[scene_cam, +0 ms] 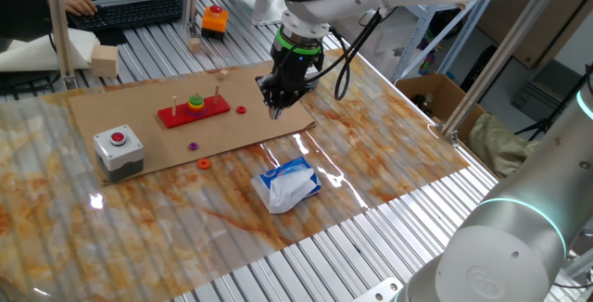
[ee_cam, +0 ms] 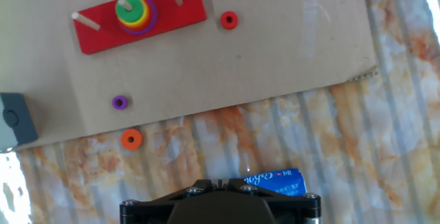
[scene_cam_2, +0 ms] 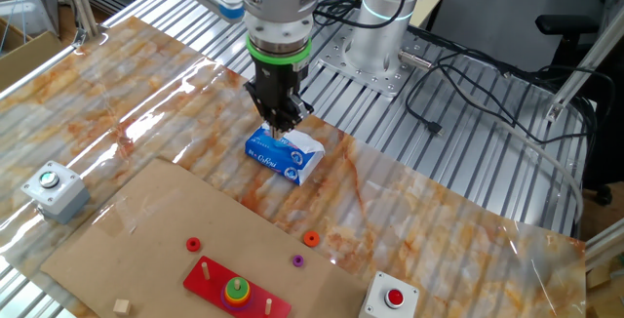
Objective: Take out one Hanoi block and throw it aside
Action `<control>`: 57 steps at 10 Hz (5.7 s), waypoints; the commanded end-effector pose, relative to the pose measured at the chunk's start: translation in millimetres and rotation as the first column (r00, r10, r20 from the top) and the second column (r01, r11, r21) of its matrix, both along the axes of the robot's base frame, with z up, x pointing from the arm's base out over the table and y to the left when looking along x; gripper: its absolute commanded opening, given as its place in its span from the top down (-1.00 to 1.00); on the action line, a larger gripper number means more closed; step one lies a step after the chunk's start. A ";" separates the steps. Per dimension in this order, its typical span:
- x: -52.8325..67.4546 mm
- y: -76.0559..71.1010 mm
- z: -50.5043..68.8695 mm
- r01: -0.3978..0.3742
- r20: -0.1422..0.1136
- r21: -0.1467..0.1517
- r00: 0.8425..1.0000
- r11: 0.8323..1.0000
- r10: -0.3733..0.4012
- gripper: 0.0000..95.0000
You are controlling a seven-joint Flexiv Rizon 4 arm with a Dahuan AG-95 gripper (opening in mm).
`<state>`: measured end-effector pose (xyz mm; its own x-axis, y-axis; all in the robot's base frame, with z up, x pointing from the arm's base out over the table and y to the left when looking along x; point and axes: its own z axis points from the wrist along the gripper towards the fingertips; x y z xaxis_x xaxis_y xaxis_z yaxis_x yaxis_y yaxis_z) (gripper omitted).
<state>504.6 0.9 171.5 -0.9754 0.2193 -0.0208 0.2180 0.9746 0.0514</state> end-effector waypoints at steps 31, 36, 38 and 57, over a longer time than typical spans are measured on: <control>73.7 12.5 14.3 -0.182 -0.038 -0.061 0.983 0.981 0.180 1.00; 73.7 12.5 14.3 -0.279 -0.007 -0.069 0.960 0.958 0.279 1.00; 73.7 12.5 14.3 -0.273 -0.004 -0.060 0.962 0.960 0.273 1.00; 171.3 61.3 14.9 -0.188 0.000 -0.060 0.982 0.980 0.189 1.00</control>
